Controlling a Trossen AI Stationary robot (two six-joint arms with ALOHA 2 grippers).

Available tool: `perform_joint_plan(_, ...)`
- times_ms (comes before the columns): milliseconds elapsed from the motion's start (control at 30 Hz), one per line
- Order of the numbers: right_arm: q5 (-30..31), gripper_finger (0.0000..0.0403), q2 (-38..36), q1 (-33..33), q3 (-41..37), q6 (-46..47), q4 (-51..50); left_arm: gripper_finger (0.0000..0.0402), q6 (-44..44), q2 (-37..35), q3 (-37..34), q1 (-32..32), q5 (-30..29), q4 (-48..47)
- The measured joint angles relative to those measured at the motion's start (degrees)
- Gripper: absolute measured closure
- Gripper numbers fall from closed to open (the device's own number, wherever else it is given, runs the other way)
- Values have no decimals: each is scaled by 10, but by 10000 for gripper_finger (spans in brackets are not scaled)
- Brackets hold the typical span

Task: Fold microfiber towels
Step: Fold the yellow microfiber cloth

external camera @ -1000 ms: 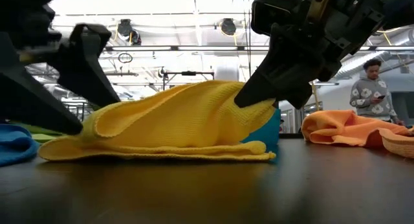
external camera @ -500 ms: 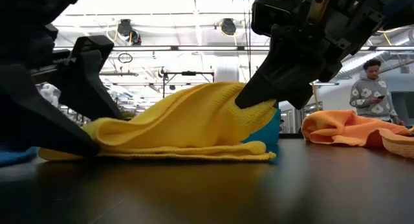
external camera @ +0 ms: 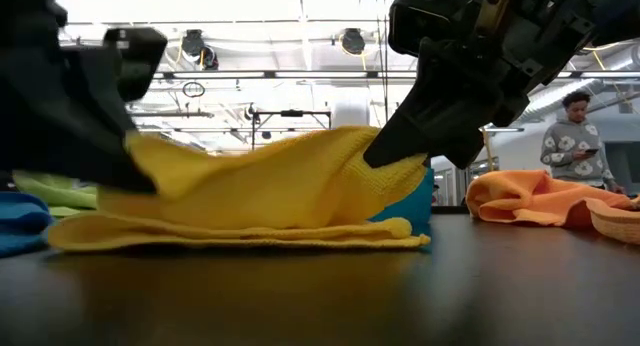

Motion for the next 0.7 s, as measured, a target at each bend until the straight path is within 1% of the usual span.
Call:
perform_joint_plan(167,0,403,0,0,0,0,1,387,2,-63,1,-6,-5,-37)
perform_joint_plan(267,0,403,0,0,0,-4,2,396,-7,-105,0,-6,-19,-100)
perform_joint_plan(367,0,403,0,-1,0,-5,14,395,-30,-133,0,-5,-51,-162)
perform_joint_plan(467,0,403,0,-2,0,-22,39,397,-43,-149,0,-3,-67,-211)
perform_joint_plan(567,1,403,-7,-3,0,-45,42,397,-59,-156,0,2,-79,-250)
perform_joint_plan(700,20,403,-23,2,0,-61,33,398,-58,-156,-4,16,-82,-260)
